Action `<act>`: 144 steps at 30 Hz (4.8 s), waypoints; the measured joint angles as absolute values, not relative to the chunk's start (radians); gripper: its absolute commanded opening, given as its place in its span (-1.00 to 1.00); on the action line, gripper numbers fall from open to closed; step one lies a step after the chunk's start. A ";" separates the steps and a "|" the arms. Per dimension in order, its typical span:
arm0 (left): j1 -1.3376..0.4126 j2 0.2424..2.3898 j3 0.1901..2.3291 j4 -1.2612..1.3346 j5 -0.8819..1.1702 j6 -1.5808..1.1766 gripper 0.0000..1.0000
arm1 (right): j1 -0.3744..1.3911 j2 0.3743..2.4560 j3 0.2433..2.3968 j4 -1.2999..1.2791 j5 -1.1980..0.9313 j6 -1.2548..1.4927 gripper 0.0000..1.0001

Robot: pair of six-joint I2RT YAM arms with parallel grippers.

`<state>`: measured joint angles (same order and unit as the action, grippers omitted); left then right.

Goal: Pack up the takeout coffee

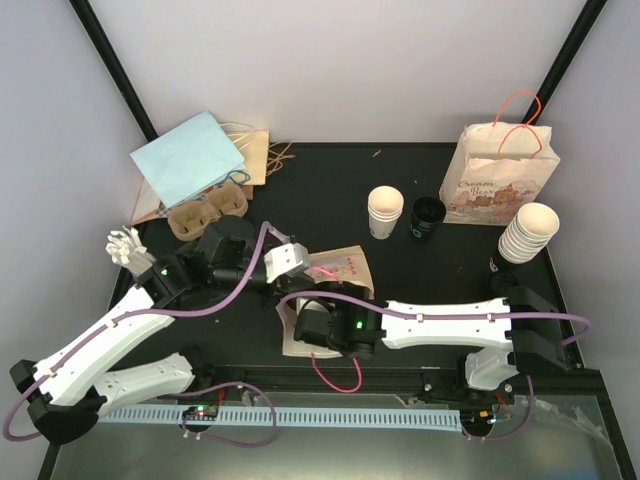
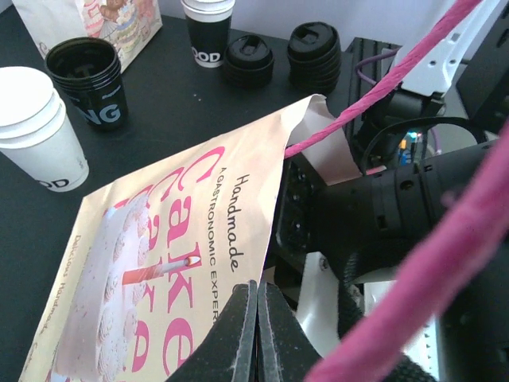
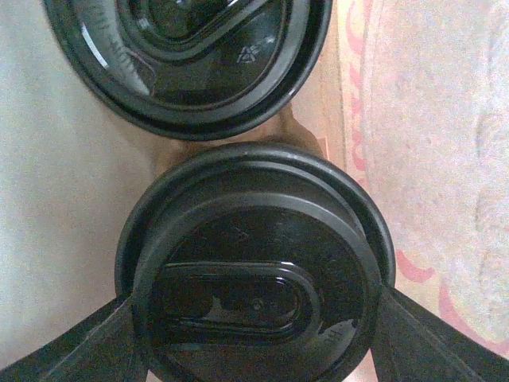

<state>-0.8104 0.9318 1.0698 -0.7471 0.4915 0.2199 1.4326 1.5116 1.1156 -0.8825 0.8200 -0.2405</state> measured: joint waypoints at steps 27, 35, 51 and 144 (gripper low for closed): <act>-0.833 0.924 1.113 -0.801 0.561 0.084 -0.38 | 1.486 1.513 1.137 -0.976 0.734 -0.083 0.03; -0.833 0.880 1.114 -0.797 0.535 0.059 0.73 | 1.488 1.513 1.132 -0.974 0.735 -0.079 0.03; -0.773 0.844 1.382 -0.864 0.139 -0.078 0.98 | 1.491 1.506 1.124 -0.971 0.735 -0.068 0.03; -0.481 2.188 1.662 -0.818 0.834 -0.034 -0.09 | 1.525 1.461 0.991 -0.844 0.818 0.028 -0.01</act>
<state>-0.4808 2.1883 1.6619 -0.8177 0.8337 -0.0338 1.5246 1.4609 0.9905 -0.8444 0.8185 0.0284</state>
